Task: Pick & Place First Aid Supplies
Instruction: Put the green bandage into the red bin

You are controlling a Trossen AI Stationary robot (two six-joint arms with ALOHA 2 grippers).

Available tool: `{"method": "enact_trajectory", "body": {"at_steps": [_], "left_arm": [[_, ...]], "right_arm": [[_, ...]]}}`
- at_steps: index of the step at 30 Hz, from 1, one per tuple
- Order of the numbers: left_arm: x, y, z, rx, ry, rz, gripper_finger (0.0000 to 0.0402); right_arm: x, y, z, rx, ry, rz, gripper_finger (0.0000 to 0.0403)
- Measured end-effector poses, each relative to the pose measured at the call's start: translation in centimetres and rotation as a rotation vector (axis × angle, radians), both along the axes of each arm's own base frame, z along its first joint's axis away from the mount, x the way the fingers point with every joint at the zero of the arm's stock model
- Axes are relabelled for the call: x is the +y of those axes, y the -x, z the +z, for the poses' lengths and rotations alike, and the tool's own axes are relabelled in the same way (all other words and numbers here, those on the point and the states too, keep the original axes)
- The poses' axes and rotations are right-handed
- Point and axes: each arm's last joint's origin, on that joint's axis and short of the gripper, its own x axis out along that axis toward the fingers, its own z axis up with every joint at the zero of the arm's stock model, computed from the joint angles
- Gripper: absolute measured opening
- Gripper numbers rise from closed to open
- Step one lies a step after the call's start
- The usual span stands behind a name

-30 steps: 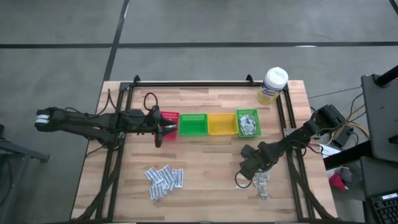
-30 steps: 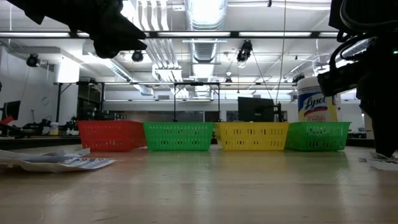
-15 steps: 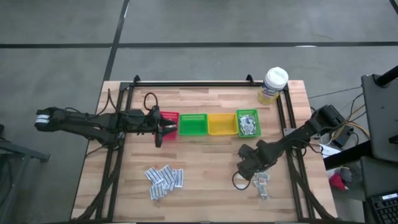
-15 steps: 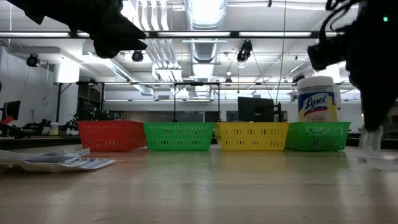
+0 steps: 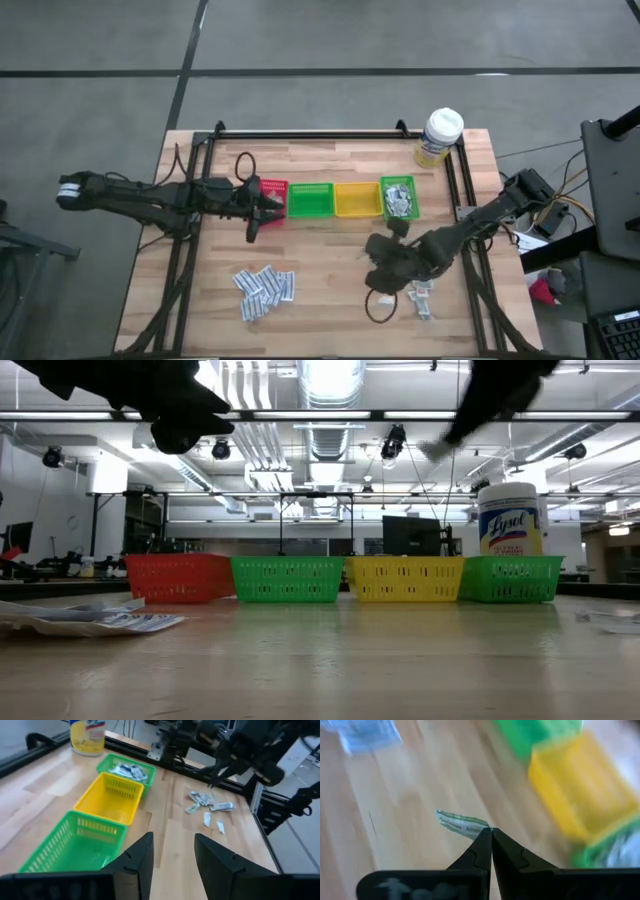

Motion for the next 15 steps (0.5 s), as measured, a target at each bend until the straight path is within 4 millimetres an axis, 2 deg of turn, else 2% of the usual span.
{"method": "enact_trajectory", "body": {"at_steps": [7,15], "left_arm": [[-0.9,-1.6,-0.6,-0.020,0.014,-0.061,0.0136],[-2.6,-4.8,-1.7,-0.109,0.041,-0.213,0.0136]], "right_arm": [[0.9,-2.4,1.4,-0.243,0.201,0.142,0.0008],[1.0,-4.6,0.0,-0.257,0.326,0.177,0.0008]]}}
